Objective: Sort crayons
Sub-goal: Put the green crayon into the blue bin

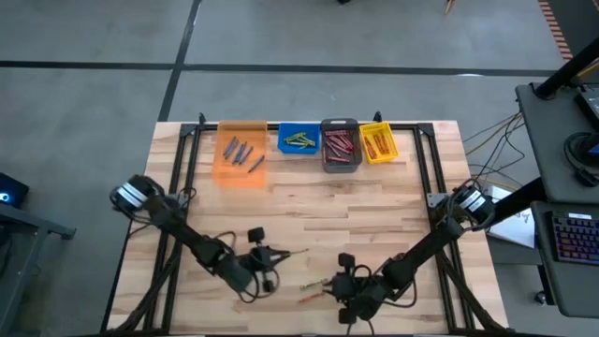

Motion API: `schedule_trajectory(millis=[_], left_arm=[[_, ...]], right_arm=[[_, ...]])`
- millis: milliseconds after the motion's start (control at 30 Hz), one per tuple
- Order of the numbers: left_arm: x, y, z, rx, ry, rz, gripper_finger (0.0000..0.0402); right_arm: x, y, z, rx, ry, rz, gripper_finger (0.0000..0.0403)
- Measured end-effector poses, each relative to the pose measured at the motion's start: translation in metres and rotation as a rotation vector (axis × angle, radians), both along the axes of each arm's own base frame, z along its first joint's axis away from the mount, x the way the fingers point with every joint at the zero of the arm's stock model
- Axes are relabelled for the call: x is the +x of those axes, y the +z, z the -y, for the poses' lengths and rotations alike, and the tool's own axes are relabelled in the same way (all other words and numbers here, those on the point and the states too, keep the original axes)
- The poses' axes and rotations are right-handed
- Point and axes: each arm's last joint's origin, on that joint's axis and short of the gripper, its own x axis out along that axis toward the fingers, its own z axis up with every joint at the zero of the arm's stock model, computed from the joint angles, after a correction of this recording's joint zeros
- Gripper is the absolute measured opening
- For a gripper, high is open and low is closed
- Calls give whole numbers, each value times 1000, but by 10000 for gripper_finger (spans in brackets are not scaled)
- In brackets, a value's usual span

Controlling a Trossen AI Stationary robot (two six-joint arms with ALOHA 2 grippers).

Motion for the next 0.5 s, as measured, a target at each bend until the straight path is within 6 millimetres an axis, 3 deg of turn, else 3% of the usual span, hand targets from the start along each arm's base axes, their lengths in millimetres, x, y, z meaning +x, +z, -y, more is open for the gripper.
schedule_trajectory(millis=[267,500], left_arm=[[-41,37,-5,-103,-140,270,0],[-61,54,-13,-88,-329,558,0]], right_arm=[[16,9,18,-198,-200,180,52],[46,40,28,-163,-43,435,52]])
